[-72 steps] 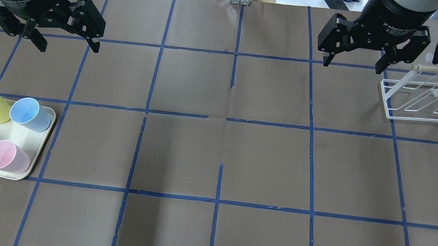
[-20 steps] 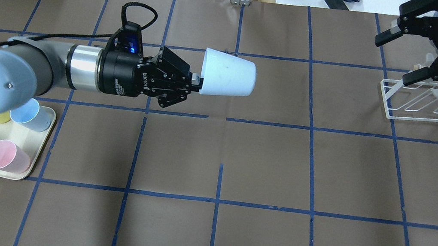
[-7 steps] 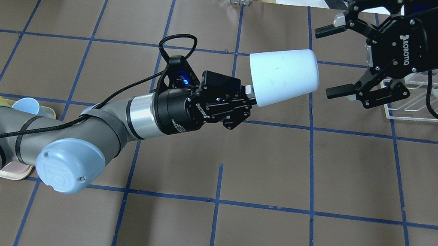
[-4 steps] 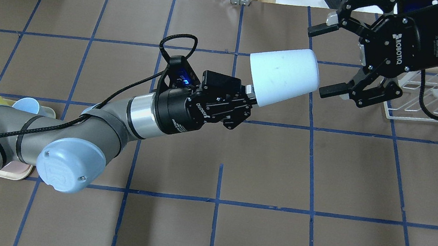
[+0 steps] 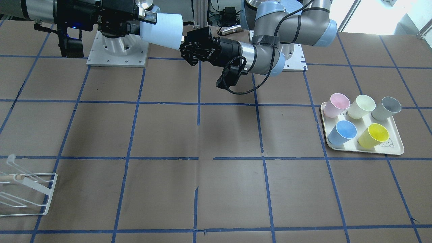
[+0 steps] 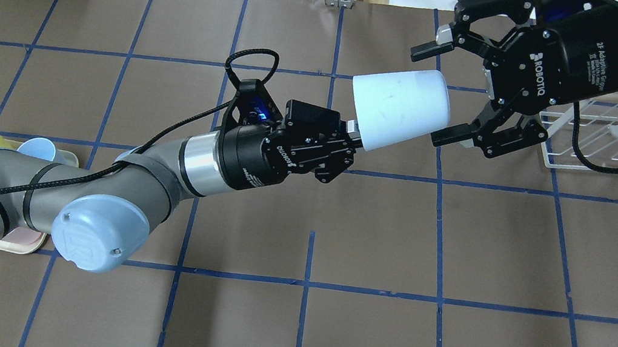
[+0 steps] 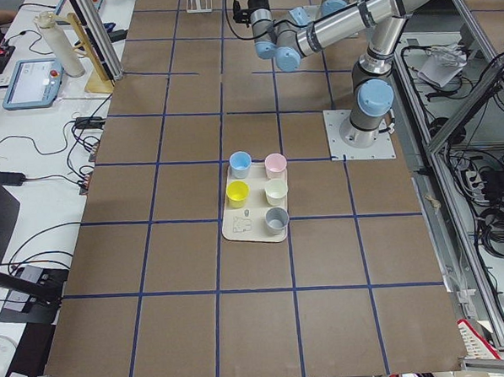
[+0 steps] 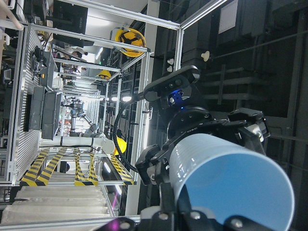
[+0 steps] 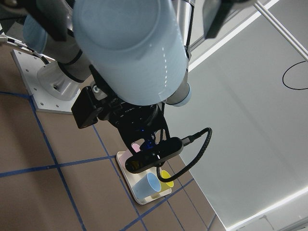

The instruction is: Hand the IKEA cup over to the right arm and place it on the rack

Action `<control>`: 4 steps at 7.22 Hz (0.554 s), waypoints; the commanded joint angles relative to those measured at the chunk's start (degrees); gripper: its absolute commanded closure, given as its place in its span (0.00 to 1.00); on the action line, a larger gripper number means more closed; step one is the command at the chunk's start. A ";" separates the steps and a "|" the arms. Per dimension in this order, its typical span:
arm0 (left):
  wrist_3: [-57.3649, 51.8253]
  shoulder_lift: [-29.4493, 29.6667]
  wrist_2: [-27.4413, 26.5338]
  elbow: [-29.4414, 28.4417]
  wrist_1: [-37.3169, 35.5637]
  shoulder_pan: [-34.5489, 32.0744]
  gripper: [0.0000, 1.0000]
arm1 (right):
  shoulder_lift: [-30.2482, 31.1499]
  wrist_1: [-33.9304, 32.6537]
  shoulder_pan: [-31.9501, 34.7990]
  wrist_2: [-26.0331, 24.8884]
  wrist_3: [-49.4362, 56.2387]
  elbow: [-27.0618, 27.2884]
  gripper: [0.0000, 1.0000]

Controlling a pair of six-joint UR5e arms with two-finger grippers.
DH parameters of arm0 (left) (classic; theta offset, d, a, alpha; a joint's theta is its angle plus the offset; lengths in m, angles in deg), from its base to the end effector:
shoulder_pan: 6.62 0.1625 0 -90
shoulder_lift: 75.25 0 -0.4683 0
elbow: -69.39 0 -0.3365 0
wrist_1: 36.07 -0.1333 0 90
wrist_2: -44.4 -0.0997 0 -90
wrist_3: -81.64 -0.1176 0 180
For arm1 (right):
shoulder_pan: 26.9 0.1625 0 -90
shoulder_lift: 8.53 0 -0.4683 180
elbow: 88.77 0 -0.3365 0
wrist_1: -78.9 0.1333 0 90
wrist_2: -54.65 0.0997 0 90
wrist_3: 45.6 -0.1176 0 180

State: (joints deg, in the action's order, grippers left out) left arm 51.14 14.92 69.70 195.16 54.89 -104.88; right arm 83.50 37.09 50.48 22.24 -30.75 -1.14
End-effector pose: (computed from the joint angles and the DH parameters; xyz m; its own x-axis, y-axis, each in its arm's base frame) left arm -0.2923 -0.3453 0.4136 0.3555 -0.1141 0.9277 -0.0761 0.9857 0.1504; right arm 0.1511 -0.3897 0.5418 -0.4226 0.4837 -0.7664 0.0511 0.8570 0.5127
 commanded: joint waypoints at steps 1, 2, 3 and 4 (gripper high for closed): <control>0.00 0.01 0.01 0.00 0.00 0.00 1.00 | -0.45 -0.46 0.13 -0.02 0.09 0.00 0.13; 0.00 0.01 -0.08 0.00 0.00 0.00 1.00 | -0.54 -0.64 0.13 -0.02 0.09 -0.08 0.22; 0.00 0.01 -0.08 0.00 0.00 0.00 1.00 | -0.54 -0.73 0.13 0.06 0.09 -0.09 0.28; 0.00 0.01 0.01 0.00 0.00 0.00 1.00 | -0.62 -0.73 0.04 0.15 0.09 -0.17 0.37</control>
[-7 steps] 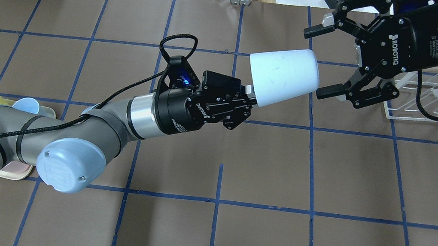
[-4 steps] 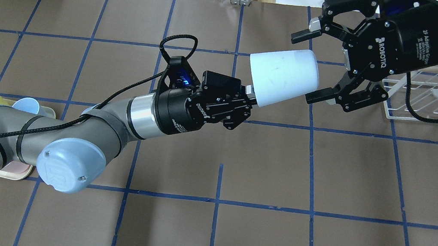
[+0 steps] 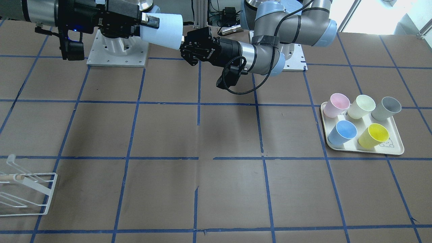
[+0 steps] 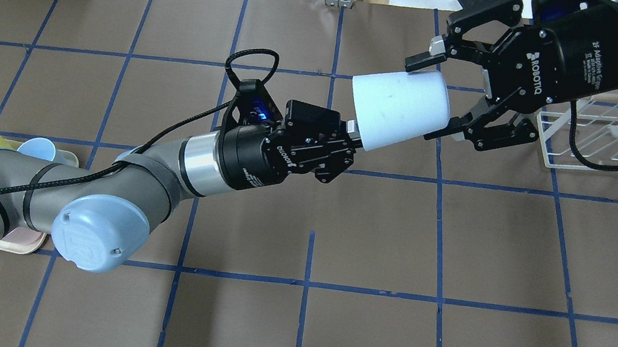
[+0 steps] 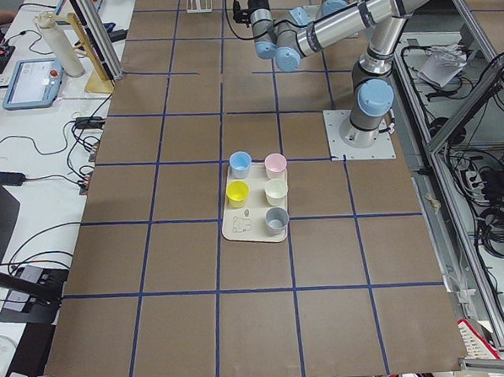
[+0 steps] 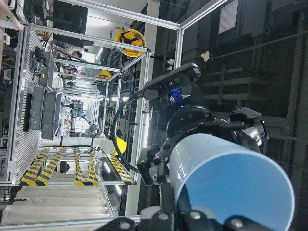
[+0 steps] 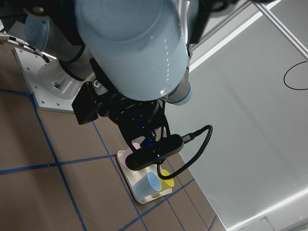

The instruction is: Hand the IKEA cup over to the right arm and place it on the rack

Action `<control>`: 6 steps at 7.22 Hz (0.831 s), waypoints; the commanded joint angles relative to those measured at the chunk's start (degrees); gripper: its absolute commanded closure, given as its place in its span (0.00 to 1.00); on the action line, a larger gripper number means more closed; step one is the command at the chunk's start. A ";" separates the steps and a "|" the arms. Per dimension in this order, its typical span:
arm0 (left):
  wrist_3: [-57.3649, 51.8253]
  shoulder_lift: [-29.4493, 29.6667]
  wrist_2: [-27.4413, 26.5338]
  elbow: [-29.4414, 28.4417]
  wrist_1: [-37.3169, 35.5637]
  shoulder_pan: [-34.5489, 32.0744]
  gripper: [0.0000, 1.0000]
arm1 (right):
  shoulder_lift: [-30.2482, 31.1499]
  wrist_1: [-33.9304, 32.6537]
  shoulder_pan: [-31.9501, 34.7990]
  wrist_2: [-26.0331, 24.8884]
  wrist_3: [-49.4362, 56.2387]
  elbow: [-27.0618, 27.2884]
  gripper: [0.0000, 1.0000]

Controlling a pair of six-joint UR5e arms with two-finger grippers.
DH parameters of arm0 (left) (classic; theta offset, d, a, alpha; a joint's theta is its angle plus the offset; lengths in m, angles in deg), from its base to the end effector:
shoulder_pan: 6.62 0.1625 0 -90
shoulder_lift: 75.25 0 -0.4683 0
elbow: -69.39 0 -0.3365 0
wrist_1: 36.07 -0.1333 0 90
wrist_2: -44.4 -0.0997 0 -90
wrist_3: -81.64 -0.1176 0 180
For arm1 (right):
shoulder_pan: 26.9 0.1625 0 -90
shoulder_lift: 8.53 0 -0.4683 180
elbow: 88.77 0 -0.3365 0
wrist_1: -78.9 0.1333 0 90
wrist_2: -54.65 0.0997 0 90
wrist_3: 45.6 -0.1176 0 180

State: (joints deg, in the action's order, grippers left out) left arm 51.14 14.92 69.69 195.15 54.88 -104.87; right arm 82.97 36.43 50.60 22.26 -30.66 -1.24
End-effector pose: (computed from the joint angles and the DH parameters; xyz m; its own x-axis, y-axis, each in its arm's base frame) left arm -0.2922 -0.3454 0.4137 0.3554 -0.1137 0.9278 -0.0762 0.9857 0.1500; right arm 0.1508 -0.3943 0.5396 -0.4240 0.4785 -0.7689 0.0492 0.8599 0.5081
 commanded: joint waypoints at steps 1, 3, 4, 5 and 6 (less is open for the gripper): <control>0.00 0.00 0.02 0.00 0.01 -0.01 0.90 | -0.09 -0.16 -0.07 0.13 0.09 -0.08 0.45; 0.70 0.26 0.11 0.00 0.36 -0.01 0.49 | -0.09 -0.68 -0.07 0.13 -0.08 -0.17 0.47; 0.96 0.44 0.37 0.00 0.36 -0.01 0.48 | -0.09 -1.12 -0.16 0.13 -0.43 -0.25 0.48; 1.05 0.44 0.37 0.00 0.36 0.08 0.44 | -0.09 -1.30 -0.25 0.04 -0.44 -0.52 0.47; 4.27 0.27 0.11 -0.08 0.01 0.25 0.26 | -0.18 -3.74 -0.59 -0.66 -0.61 -0.69 0.47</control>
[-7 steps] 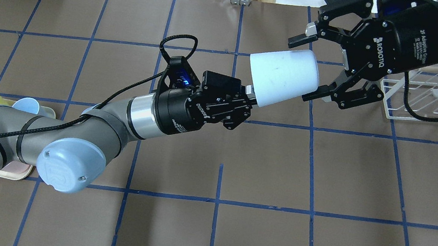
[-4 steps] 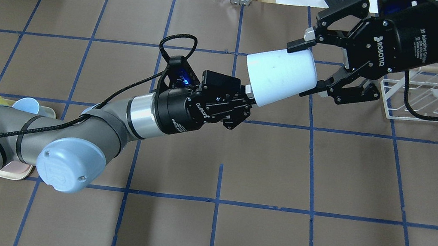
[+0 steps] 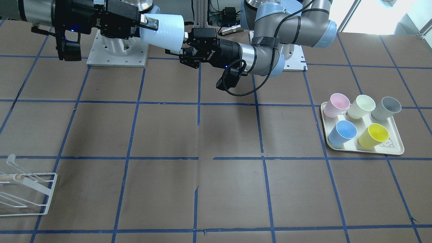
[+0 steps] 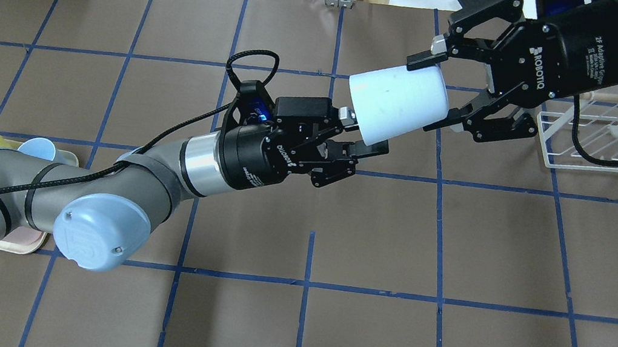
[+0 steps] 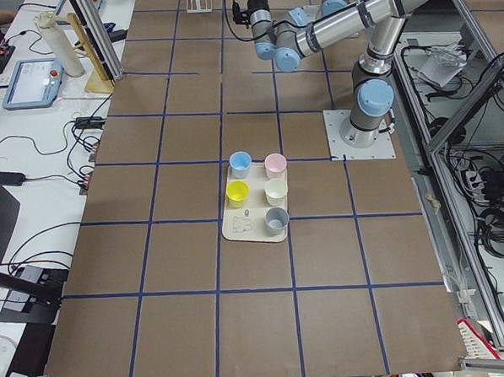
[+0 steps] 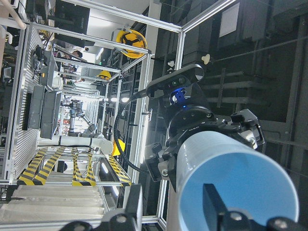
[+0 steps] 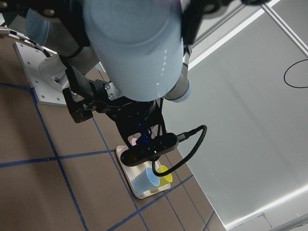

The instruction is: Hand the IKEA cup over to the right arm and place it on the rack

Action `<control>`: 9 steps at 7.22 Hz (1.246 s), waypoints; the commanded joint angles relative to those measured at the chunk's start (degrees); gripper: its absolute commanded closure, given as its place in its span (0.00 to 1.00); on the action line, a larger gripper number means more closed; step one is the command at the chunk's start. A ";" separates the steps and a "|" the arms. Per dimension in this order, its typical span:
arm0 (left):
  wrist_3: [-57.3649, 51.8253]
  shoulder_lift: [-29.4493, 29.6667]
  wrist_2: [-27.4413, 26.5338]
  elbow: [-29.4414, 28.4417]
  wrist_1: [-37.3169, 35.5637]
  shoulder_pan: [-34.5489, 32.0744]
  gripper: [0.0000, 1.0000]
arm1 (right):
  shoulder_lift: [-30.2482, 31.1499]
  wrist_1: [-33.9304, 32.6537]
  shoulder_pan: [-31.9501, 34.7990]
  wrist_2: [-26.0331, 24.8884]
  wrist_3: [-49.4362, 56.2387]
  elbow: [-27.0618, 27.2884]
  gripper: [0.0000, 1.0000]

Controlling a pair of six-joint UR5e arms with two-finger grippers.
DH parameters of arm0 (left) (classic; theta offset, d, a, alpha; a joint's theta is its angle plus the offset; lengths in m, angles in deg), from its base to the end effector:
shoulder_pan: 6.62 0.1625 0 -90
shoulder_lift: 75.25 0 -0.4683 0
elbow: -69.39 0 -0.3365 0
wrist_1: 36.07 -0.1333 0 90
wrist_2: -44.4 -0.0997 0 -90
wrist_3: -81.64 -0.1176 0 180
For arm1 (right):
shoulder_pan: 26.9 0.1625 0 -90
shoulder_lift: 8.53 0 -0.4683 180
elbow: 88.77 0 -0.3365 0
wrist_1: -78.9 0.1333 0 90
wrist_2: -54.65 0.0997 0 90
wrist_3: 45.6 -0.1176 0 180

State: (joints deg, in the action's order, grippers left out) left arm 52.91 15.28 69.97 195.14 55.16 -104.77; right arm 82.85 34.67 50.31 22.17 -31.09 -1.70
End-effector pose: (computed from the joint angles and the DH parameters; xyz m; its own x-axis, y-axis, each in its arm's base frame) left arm -0.2916 -0.3478 0.4112 0.3604 -0.1530 0.9202 -0.0693 0.9793 0.1900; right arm 0.1477 -0.3998 0.5426 -0.4288 0.4593 -0.7779 0.0604 0.8738 0.4826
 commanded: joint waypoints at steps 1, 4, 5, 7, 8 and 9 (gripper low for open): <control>6.63 -0.10 -0.17 -0.33 -0.88 0.58 0.23 | -0.15 -4.26 -0.57 -2.22 -0.36 -0.41 0.46; 6.93 -0.10 -0.26 -0.50 -0.89 0.76 0.19 | -1.03 -10.68 -2.93 -7.32 -0.36 -0.50 0.46; 6.93 -0.18 -0.35 -0.50 -0.89 0.85 0.19 | -0.94 -12.62 -3.55 -11.43 -0.36 -0.50 0.46; 8.24 -0.10 -9.06 -0.68 -0.89 5.56 0.13 | -1.03 -21.03 -3.65 -22.93 -0.44 -0.50 0.48; 8.69 0.95 -16.10 -0.68 -0.97 10.12 0.11 | -1.20 -26.73 -3.74 -28.03 -0.97 -0.50 0.49; 9.39 2.70 -20.87 -2.16 -1.15 13.30 0.05 | -2.51 -33.05 -3.74 -35.30 -1.15 -0.50 0.53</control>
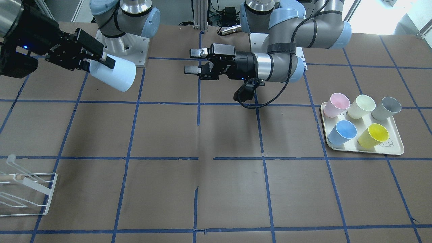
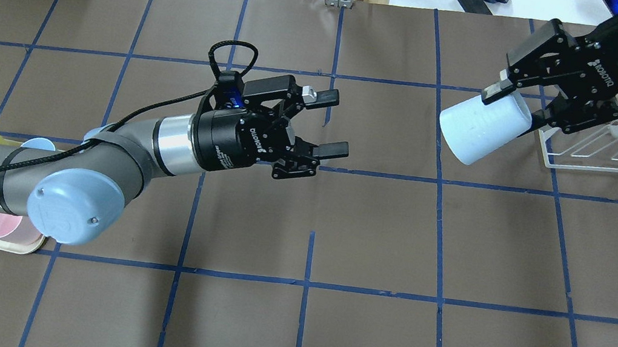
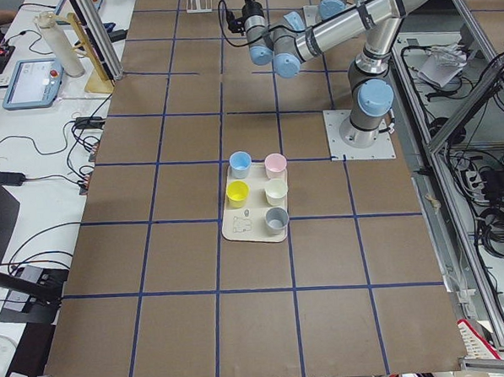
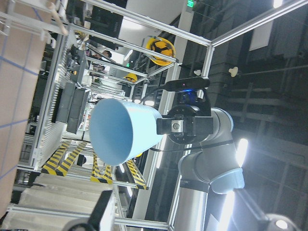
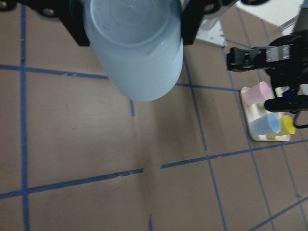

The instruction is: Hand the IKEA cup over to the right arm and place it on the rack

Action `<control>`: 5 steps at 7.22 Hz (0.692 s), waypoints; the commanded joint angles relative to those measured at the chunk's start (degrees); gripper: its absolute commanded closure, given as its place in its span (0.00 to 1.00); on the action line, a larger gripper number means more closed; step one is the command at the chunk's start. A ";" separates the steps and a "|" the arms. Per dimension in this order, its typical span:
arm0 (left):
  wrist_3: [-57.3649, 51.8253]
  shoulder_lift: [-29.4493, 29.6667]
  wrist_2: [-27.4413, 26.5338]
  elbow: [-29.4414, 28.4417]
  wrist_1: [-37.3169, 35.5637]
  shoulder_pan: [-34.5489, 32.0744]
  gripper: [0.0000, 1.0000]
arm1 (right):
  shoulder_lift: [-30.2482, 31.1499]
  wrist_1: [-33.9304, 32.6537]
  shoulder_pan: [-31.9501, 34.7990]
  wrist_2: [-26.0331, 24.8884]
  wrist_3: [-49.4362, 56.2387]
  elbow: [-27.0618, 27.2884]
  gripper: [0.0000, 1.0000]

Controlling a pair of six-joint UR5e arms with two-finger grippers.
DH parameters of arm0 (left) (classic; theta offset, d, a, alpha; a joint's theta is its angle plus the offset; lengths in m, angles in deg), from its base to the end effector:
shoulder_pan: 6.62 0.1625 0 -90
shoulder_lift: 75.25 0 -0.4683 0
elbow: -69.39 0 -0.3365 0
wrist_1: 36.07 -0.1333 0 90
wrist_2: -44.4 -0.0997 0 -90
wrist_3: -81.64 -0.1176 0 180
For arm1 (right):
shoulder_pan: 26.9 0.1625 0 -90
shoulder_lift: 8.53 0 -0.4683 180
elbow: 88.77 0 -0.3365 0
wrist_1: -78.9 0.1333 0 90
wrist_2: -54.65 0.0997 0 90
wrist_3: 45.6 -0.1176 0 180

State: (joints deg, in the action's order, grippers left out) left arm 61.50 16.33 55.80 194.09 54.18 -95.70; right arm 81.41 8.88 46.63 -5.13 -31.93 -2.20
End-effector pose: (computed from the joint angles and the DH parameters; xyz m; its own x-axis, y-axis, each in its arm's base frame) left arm -0.2425 -0.3821 0.3908 0.1899 -0.2681 0.9445 -0.0834 0.9541 0.2876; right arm 0.0704 -0.4409 0.5247 -0.8297 0.1549 -0.5362 0.0778 0.9834 0.1638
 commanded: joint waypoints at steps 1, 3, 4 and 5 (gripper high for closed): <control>0.89 3.84 -14.31 -4.34 -0.42 6.52 0.01 | -2.12 -12.03 -0.05 -13.82 -0.23 0.00 0.59; 4.55 9.11 -36.95 -15.05 -0.86 12.68 0.00 | -3.97 -21.26 -0.05 -26.64 0.21 0.35 0.72; 5.19 10.70 -48.11 -19.62 -0.95 13.31 0.00 | -5.02 -25.91 -0.49 -30.80 0.74 0.79 0.73; 5.54 12.11 -59.80 -24.37 -0.87 16.71 0.00 | -6.25 -28.66 -2.76 -31.80 0.83 0.97 0.75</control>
State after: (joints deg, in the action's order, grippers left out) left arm 66.28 26.55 9.55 175.31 53.29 -82.06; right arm 76.54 -15.61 45.69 -33.90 -31.37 -1.52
